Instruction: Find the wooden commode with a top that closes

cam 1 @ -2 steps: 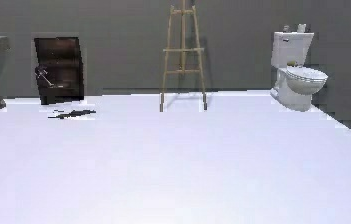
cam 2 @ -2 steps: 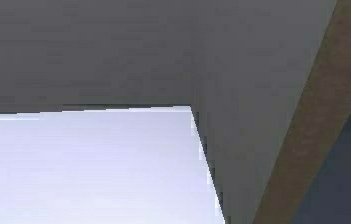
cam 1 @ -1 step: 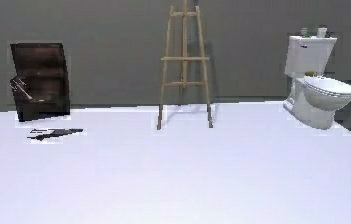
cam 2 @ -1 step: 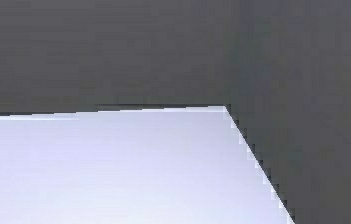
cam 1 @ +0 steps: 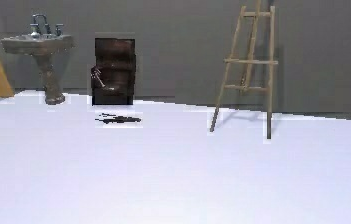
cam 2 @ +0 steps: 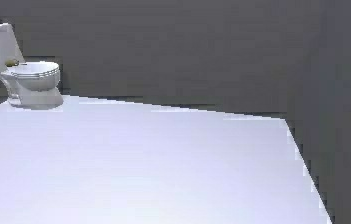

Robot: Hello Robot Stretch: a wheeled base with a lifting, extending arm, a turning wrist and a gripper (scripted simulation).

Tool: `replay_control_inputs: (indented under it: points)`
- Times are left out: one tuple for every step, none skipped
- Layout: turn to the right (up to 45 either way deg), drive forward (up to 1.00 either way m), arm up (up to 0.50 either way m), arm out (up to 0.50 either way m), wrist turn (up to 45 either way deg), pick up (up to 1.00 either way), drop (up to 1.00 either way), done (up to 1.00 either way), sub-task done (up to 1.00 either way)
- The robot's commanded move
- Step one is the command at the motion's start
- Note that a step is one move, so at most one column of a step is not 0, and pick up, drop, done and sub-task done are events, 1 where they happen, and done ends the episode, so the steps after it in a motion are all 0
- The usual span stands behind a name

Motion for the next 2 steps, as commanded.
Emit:
replay_control_inputs:
  points:
    - [0.0,1.0,0.0,0.0,0.0,0.0,0.0,0.0,0.0]
    - [-3.0,0.0,0.0,0.0,0.0,0.0,0.0,0.0,0.0]
